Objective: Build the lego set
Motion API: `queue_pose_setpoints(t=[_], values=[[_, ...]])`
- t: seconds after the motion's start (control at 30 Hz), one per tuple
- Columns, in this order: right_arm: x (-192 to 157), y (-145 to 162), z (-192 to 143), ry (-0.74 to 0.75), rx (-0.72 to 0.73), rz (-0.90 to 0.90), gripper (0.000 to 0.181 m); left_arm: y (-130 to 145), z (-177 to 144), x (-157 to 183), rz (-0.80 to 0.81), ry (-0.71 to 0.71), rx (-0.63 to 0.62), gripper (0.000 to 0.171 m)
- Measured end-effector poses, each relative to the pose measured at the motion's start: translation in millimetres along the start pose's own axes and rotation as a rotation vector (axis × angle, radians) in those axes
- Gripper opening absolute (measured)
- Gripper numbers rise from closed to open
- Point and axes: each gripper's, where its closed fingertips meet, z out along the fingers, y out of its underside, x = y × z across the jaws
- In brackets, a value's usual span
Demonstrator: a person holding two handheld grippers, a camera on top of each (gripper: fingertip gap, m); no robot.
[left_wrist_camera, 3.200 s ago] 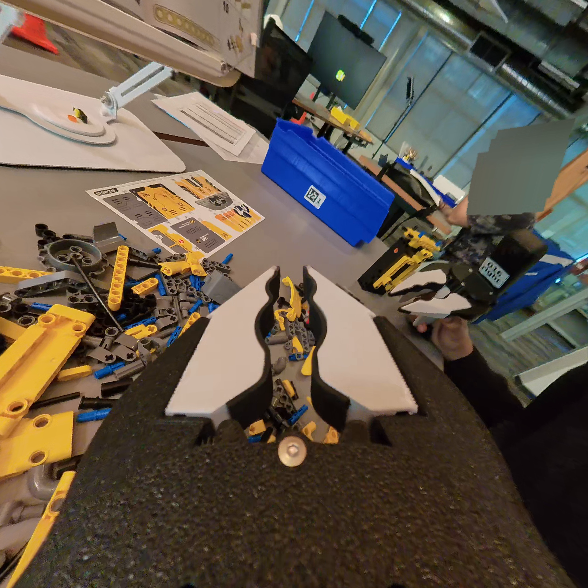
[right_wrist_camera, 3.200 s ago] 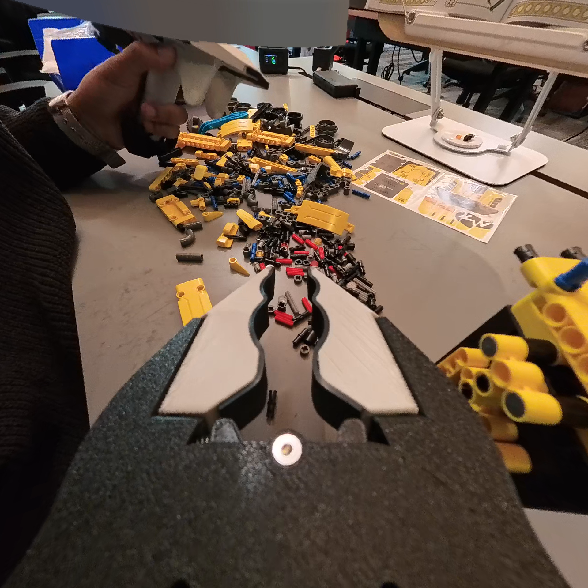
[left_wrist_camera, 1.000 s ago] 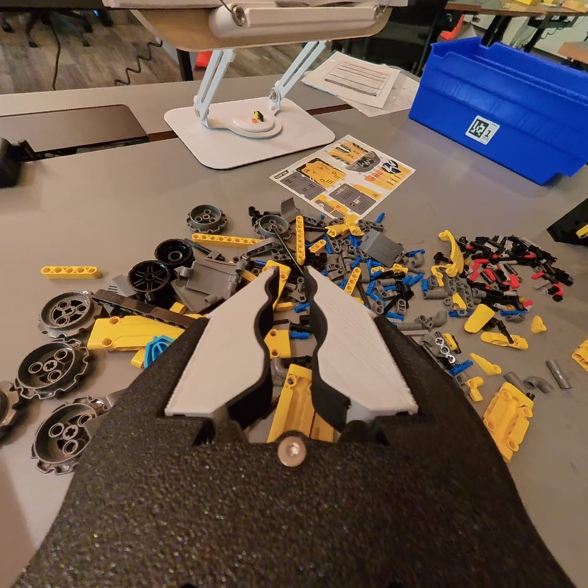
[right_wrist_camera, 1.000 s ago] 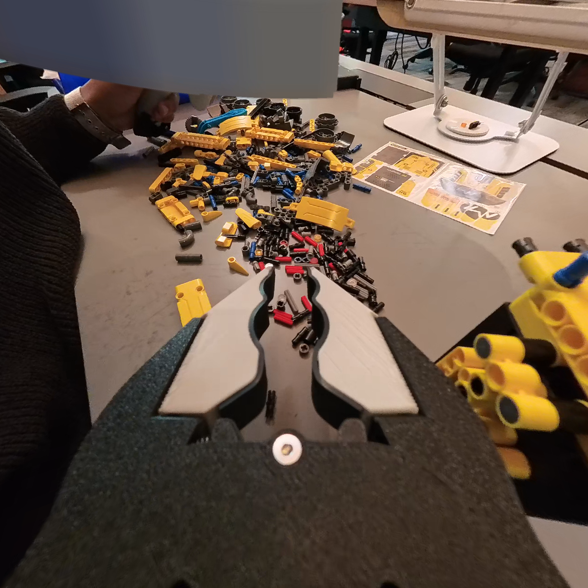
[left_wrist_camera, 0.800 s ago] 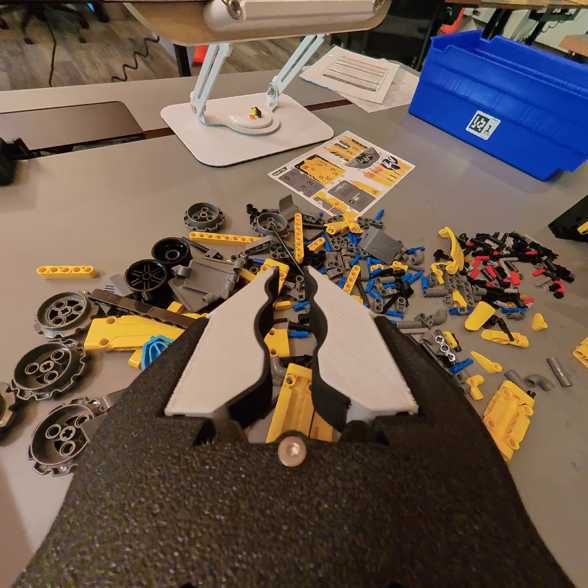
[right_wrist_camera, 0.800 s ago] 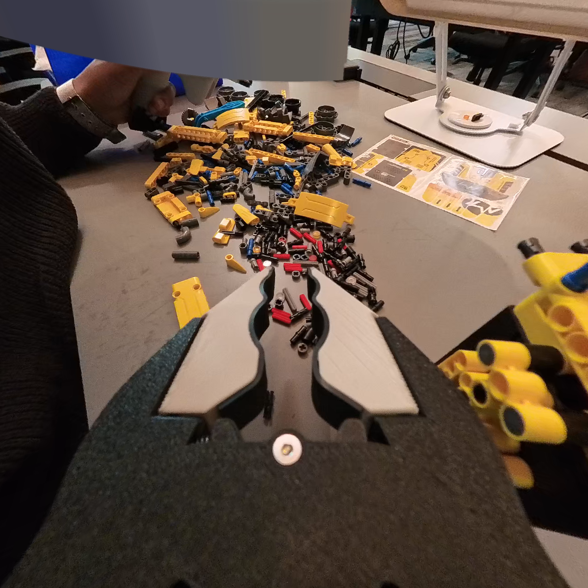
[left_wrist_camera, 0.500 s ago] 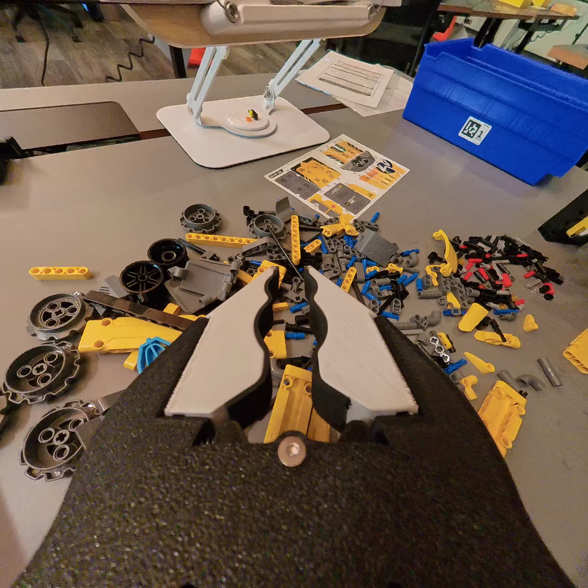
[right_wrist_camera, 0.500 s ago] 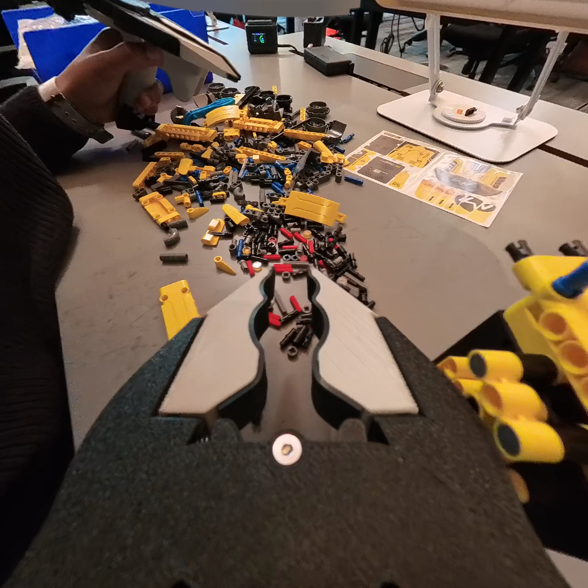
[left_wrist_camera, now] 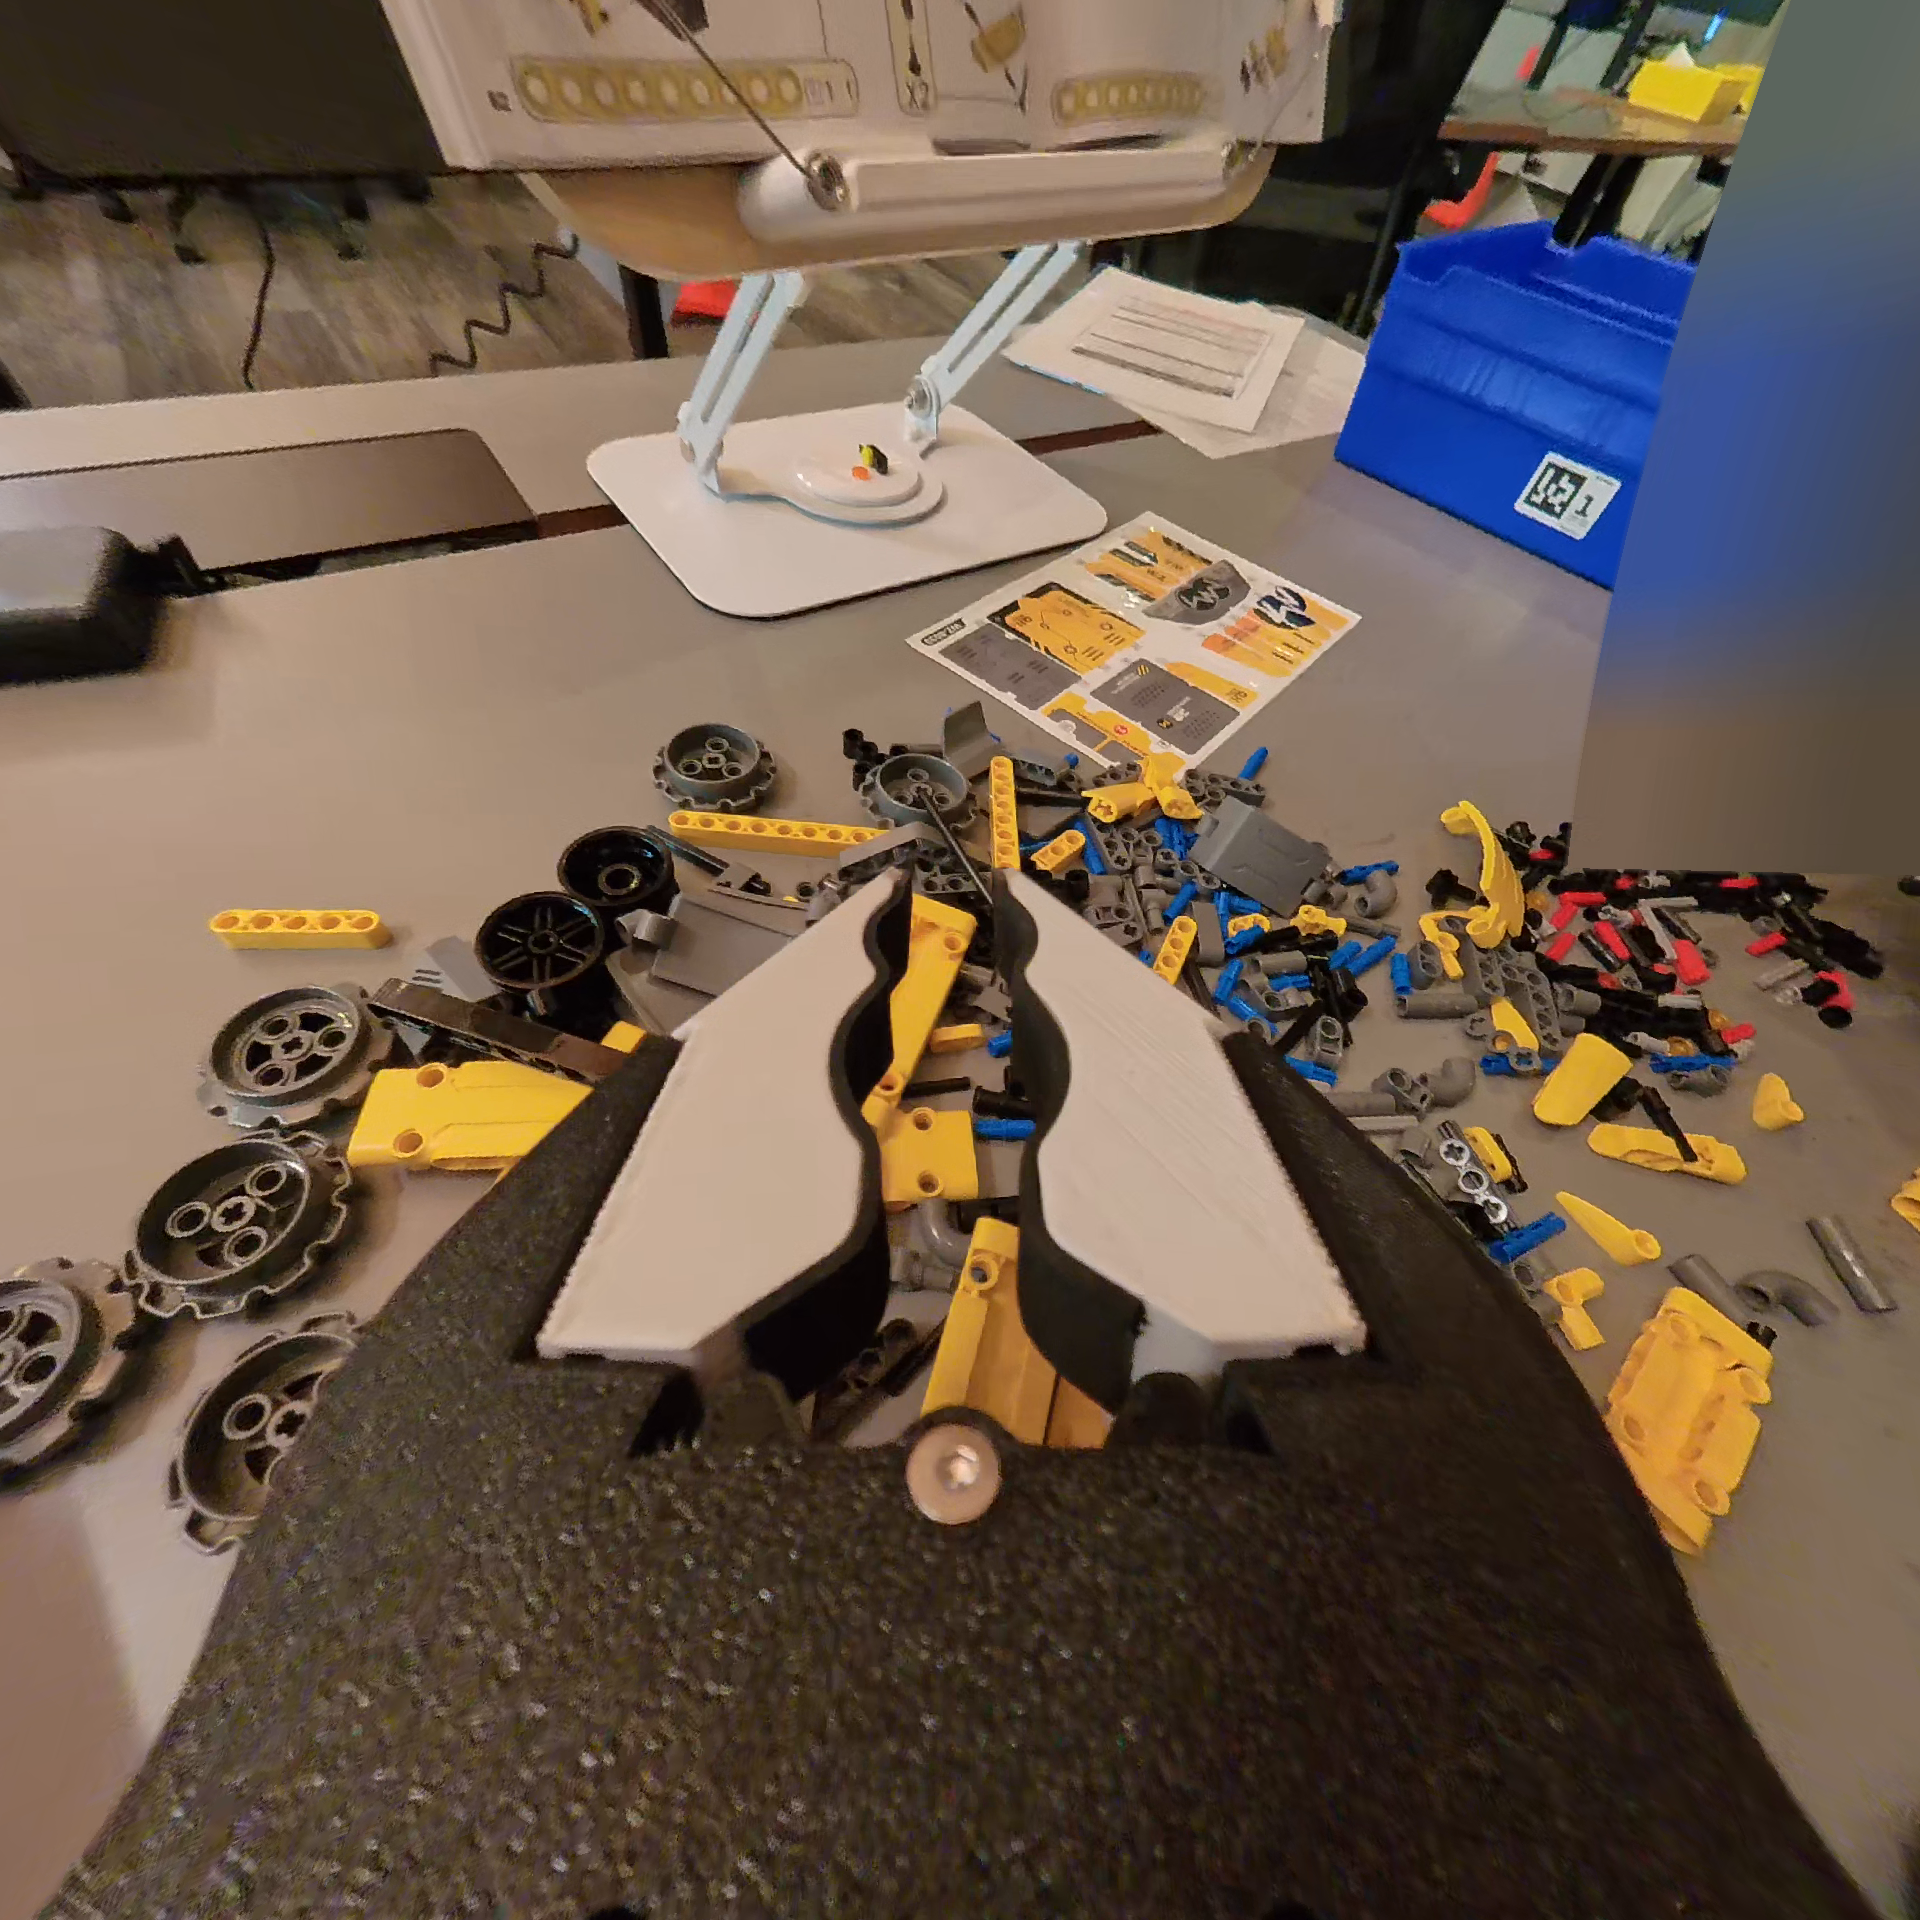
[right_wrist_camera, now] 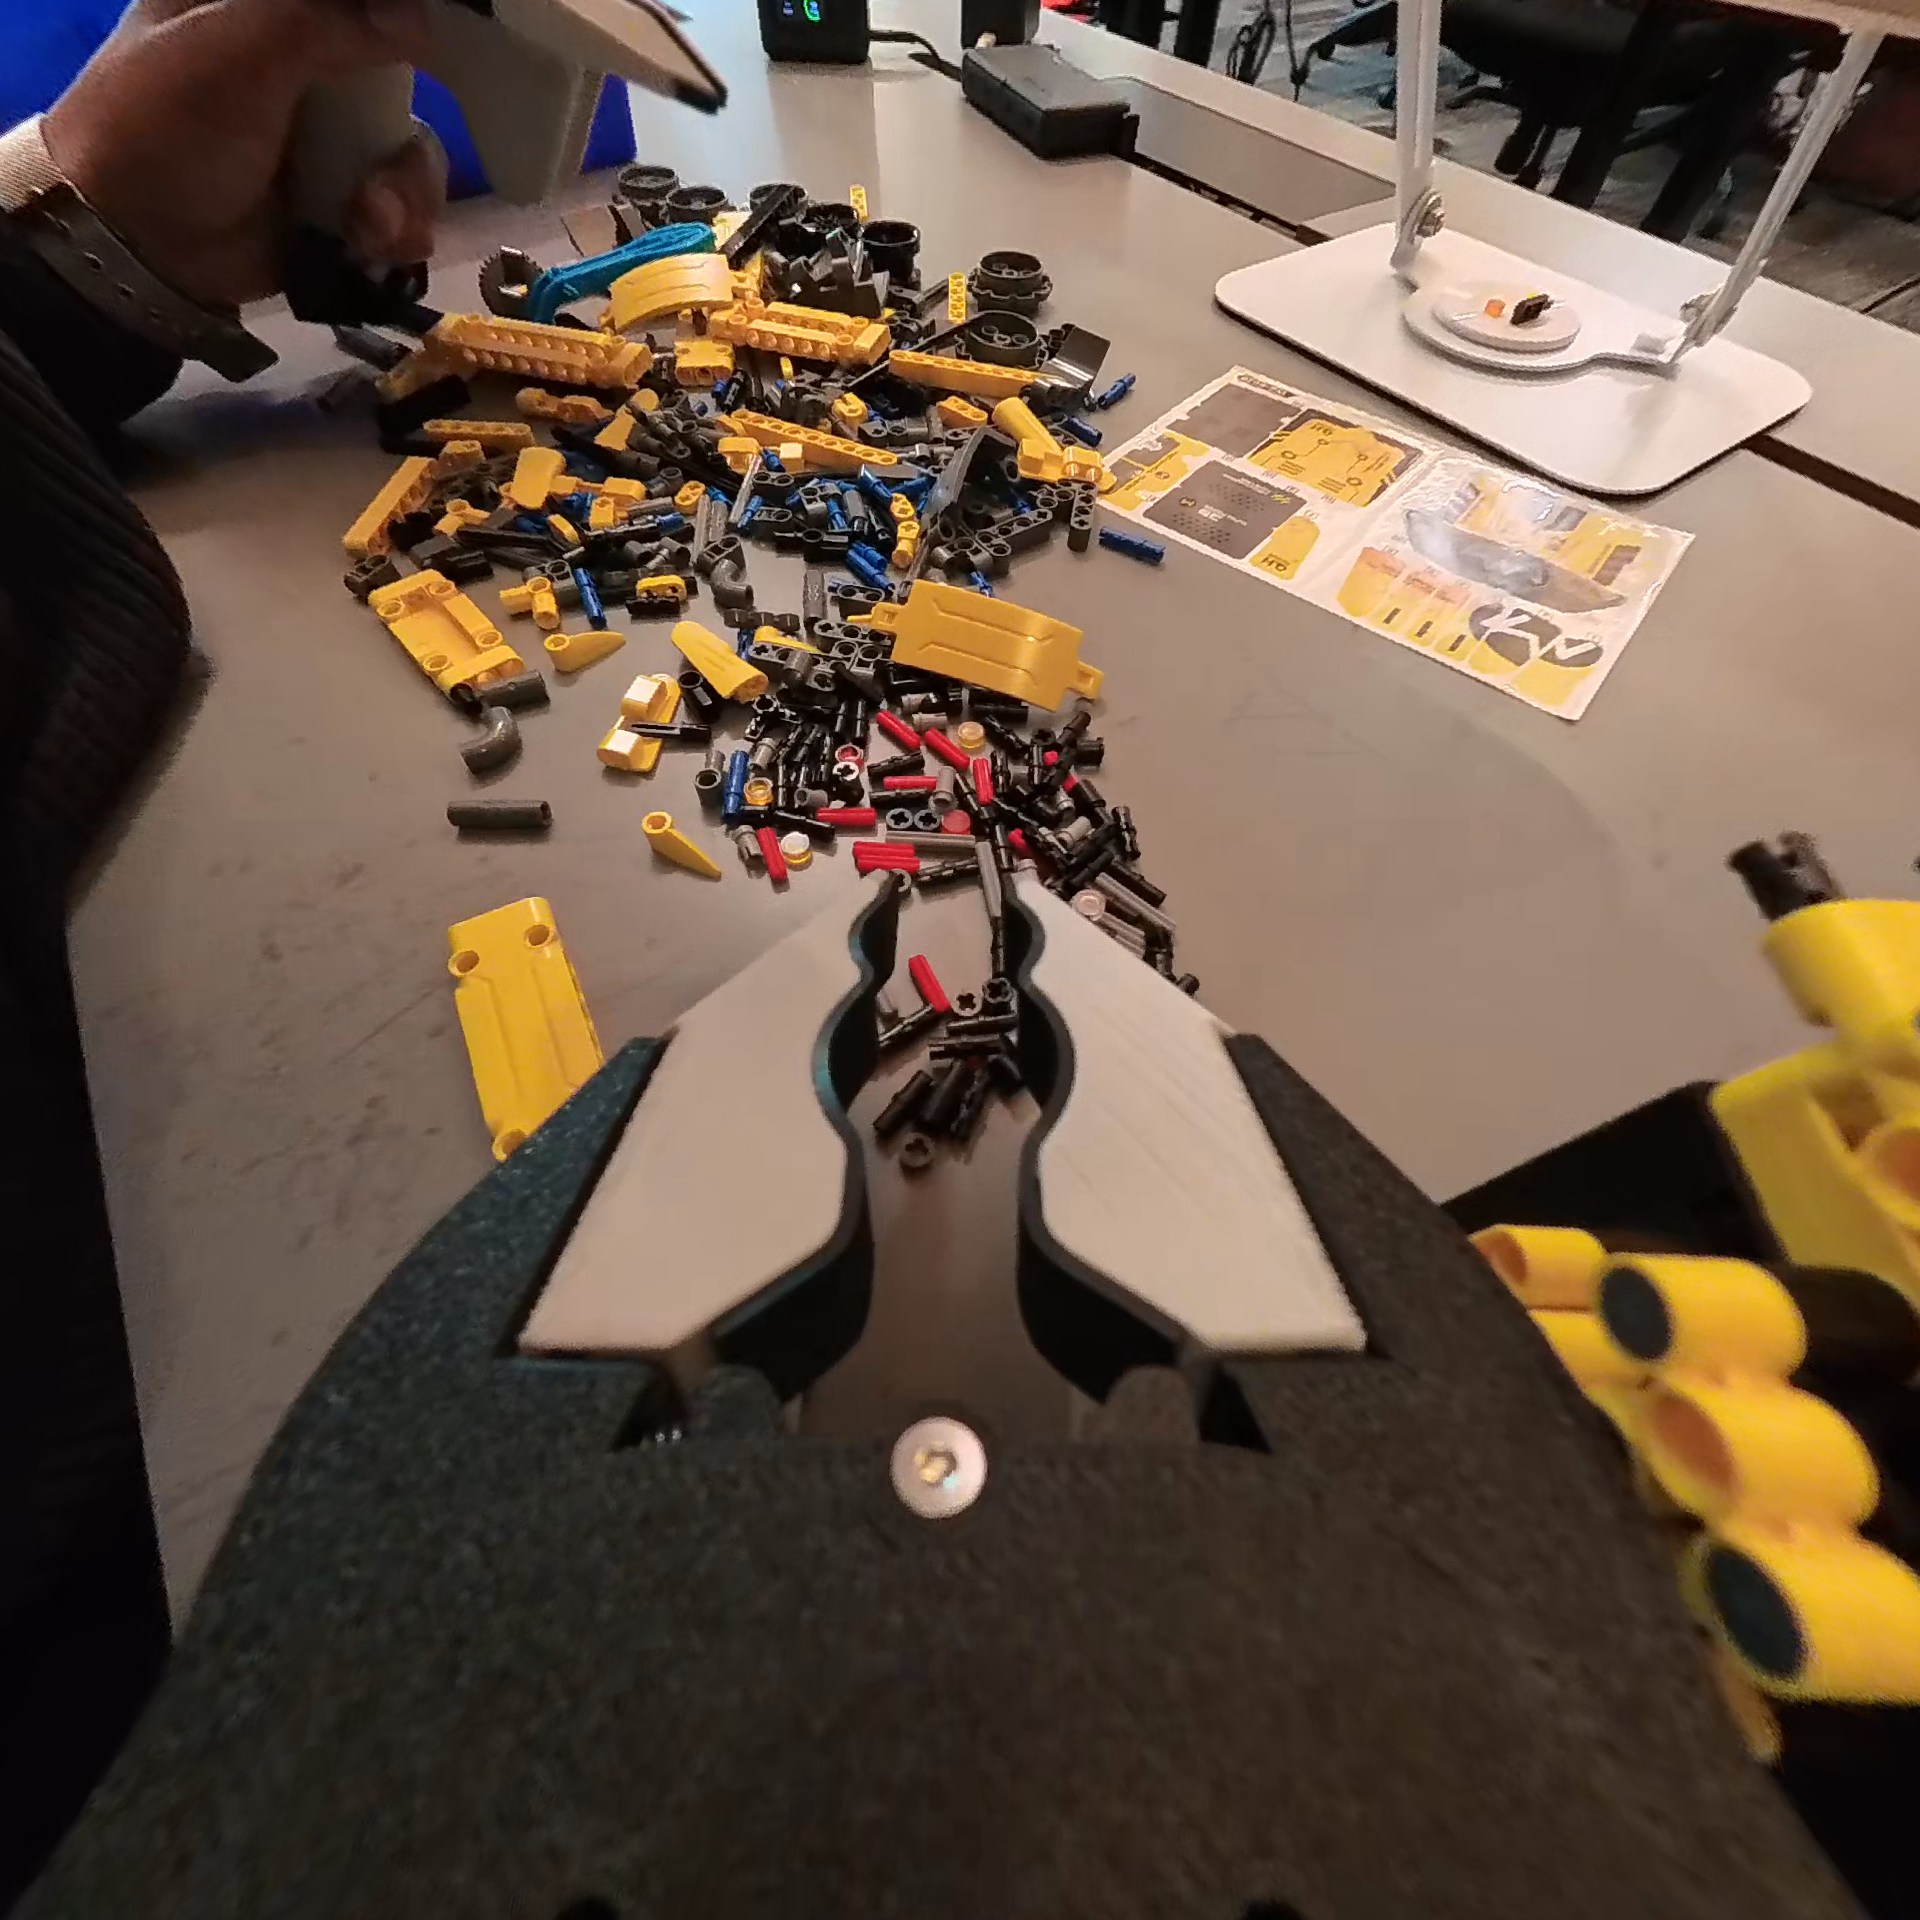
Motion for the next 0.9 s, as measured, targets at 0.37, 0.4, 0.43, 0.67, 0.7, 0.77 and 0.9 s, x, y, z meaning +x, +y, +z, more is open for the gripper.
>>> queue_pose_setpoints(t=[0.37, 0.4, 0.43, 0.67, 0.7, 0.77, 0.9], values=[[1.8, -1.3, -1.1, -0.001, 0.011, 0.016, 0.019, 6.4, 4.7, -0.6, 0.005, -0.002, -0.029, 0.015], [1.8, -1.1, -0.9, 0.000, 0.009, 0.016, 0.019, 5.9, 4.4, -0.9, 0.011, -0.006, -0.026, 0.015], [1.9, -1.0, -0.9, 0.000, 0.009, 0.016, 0.019, 4.3, 3.6, -1.4, 0.017, -0.011, -0.017, 0.015], [2.6, -2.6, -2.3, -0.011, 0.023, 0.034, 0.019, -0.1, 0.6, -3.2, 0.010, -0.016, 0.008, 0.015], [2.8, -2.4, -2.2, -0.011, 0.021, 0.035, 0.019, 0.0, 0.6, -3.4, 0.013, -0.018, 0.007, 0.015], [3.3, -2.3, -1.8, -0.006, 0.020, 0.032, 0.019, 0.0, 0.6, -3.8, 0.017, -0.022, 0.006, 0.015], [3.1, -1.5, -0.9, -0.003, 0.012, 0.024, 0.019, 0.7, 1.1, -3.5, 0.016, -0.020, 0.003, 0.015]])
